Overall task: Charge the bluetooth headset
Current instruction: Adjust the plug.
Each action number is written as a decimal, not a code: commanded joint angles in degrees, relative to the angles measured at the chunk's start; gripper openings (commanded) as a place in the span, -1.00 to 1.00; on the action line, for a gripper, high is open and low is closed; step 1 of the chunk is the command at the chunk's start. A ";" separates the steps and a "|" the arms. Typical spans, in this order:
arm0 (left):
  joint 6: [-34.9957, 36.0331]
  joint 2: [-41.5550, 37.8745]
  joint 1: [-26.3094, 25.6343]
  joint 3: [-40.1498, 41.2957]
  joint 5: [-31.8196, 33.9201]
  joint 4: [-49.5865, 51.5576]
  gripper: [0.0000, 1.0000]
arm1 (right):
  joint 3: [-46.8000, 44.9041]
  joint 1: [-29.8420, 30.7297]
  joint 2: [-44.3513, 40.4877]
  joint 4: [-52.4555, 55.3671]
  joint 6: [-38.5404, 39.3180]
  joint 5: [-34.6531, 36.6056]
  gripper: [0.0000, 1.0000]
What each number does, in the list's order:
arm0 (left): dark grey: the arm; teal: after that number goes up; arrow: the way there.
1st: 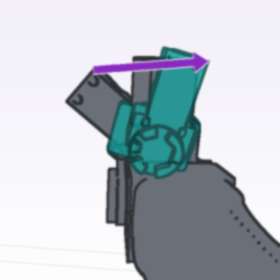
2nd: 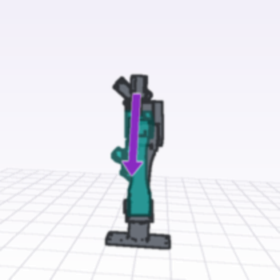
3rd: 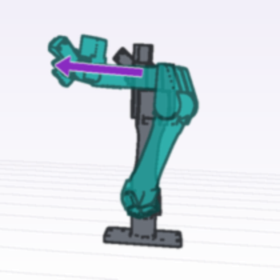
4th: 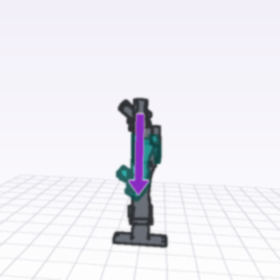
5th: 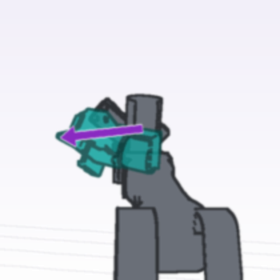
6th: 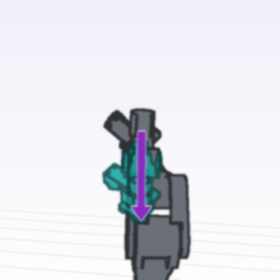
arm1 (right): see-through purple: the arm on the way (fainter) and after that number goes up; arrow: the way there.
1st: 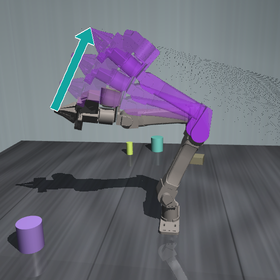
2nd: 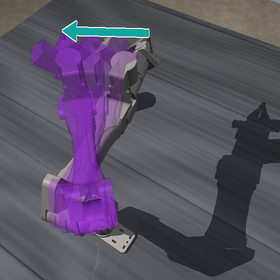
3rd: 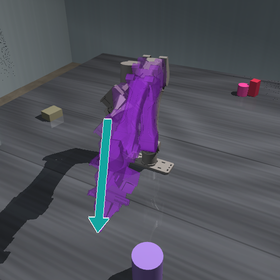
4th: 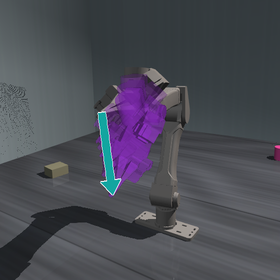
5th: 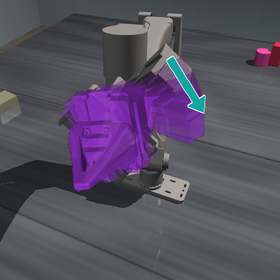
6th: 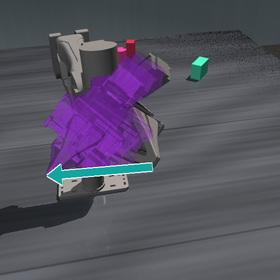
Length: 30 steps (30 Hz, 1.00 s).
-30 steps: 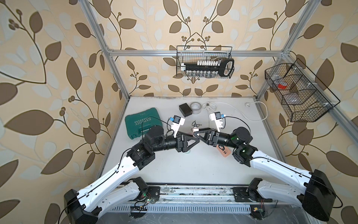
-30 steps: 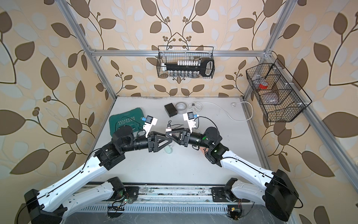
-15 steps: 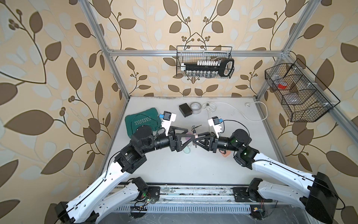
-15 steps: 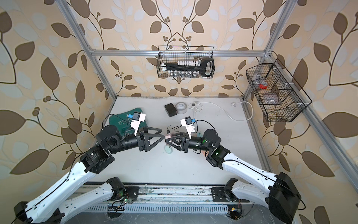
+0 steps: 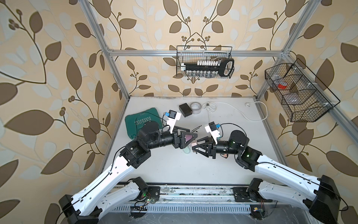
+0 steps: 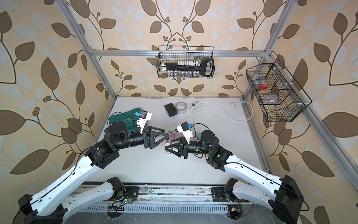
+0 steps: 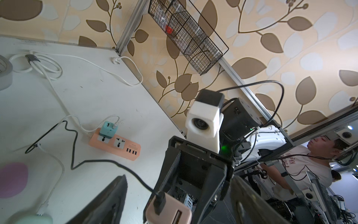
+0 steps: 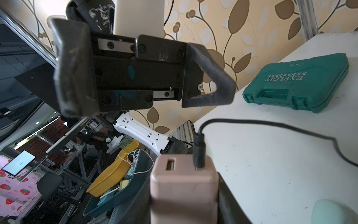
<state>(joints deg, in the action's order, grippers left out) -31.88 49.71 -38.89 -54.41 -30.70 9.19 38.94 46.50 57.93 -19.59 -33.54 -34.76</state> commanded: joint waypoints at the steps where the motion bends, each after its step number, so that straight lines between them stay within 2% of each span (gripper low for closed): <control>1: 0.34 -1.12 0.75 0.80 -2.69 0.54 0.81 | 2.46 0.25 -1.75 2.43 4.07 0.70 -0.27; 14: -2.43 -1.19 0.74 4.04 -11.10 -4.49 0.66 | 1.40 0.12 -2.13 -4.27 0.22 -1.20 -0.27; 22: -2.50 0.09 0.75 3.74 -13.75 -5.49 0.32 | 1.67 0.12 -1.33 -6.71 -1.93 -3.15 -0.26; 28: -1.61 0.36 0.74 2.69 -14.45 -5.41 -0.09 | 2.01 0.14 -0.15 -6.35 -2.33 -4.46 -0.22; 30: -1.51 0.55 0.69 2.53 -14.63 -5.24 -0.17 | 2.28 0.14 0.15 -6.12 -2.57 -4.97 -0.19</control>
<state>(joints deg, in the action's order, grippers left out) -33.21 49.78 -38.11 -50.28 -43.38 5.87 39.35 46.26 57.28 -23.77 -36.42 -37.50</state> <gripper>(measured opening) 0.481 0.421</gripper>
